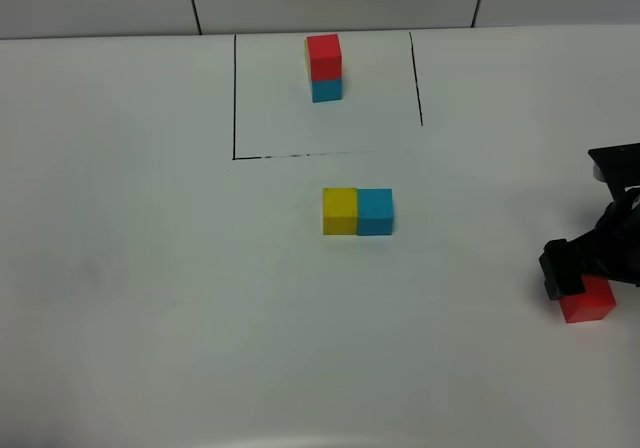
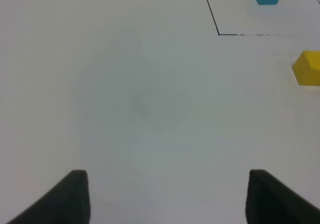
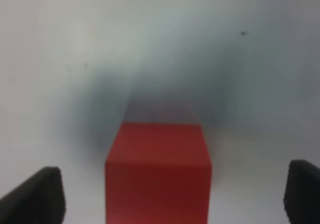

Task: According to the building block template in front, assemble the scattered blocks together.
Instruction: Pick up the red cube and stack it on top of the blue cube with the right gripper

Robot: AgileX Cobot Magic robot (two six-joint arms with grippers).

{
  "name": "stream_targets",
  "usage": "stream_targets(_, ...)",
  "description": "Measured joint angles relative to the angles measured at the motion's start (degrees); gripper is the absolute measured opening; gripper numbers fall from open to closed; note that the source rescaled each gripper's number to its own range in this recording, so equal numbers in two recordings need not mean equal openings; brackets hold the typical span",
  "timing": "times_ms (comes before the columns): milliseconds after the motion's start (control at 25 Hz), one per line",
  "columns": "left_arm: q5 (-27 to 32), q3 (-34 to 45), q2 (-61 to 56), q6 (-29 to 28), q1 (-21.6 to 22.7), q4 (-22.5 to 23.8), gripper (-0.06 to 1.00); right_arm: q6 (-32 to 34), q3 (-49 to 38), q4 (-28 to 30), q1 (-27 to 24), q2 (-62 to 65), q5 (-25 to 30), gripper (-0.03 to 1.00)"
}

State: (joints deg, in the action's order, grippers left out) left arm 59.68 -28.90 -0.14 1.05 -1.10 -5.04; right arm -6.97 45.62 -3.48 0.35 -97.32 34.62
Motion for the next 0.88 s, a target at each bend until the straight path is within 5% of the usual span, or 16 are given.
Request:
stream_targets(320,0.0,0.0,0.0,0.0,0.0,0.0,0.41,0.0,0.0,0.0,-0.8,-4.3,-1.9,0.67)
stream_targets(400,0.0,0.0,0.0,0.0,0.0,0.0,0.41,0.0,0.0,0.1,-0.8,-4.6,-1.9,0.51)
stream_targets(520,0.0,0.0,0.0,0.0,0.0,0.0,0.41,-0.3,0.0,0.1,-0.7,-4.1,-1.8,0.0)
stream_targets(680,0.0,0.0,0.0,0.0,0.0,0.0,0.41,-5.0,1.2,0.6,1.5,-0.5,1.6,0.01)
stream_targets(880,0.0,0.0,0.0,0.0,0.0,0.0,0.41,-22.8,10.4,6.0,11.8,2.6,13.3,0.01)
